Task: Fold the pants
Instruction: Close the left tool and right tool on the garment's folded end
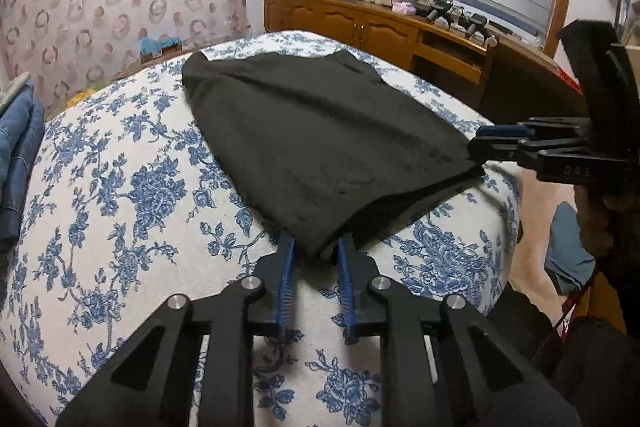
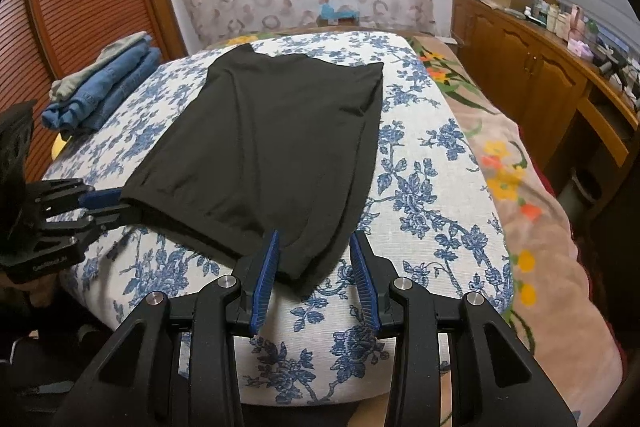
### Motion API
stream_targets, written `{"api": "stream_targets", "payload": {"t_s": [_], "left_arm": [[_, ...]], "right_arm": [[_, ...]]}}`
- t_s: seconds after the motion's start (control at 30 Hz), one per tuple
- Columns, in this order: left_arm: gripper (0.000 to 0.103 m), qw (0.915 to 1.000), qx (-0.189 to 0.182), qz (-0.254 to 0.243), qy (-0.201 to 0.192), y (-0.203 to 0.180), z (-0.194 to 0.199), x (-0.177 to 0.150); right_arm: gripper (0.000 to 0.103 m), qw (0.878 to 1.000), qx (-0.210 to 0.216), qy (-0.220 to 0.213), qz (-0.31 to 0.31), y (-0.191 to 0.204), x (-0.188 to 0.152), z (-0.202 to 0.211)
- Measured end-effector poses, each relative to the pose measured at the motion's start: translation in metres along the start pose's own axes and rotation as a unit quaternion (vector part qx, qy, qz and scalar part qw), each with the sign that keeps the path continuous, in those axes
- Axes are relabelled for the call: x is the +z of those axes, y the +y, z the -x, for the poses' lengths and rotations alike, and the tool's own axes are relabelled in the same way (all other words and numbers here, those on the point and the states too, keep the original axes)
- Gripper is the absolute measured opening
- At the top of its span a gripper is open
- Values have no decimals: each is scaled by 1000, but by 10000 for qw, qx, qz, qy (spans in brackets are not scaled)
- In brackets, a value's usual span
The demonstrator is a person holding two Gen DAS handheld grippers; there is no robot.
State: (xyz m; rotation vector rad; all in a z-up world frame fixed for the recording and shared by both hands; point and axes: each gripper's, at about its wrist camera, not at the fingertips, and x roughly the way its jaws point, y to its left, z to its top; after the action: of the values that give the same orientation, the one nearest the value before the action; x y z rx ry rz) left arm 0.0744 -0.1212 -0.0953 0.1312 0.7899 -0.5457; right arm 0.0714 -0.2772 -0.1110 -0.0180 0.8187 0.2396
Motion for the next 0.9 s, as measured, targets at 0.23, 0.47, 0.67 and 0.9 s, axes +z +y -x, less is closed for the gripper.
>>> {"api": "stream_targets", "payload": {"t_s": [0.23,0.47,0.67,0.9], "left_arm": [[14,9999,-26,143,34,6,1,-6],[15,9997,-27,227,67,6,-1,-8],[15,9998,1,210,20,5,-2,-9],[16,9998,3,216,1,6,-2,-9]], "right_arm": [[36,9999,-27,-60,-160,1,2,-4],[36,9997,-142,71,-202,2,-4,-16],[36,9995,-119,64,-302,3,-4,-14],[37,9991,49,108,-398,3,-1,-18]]}}
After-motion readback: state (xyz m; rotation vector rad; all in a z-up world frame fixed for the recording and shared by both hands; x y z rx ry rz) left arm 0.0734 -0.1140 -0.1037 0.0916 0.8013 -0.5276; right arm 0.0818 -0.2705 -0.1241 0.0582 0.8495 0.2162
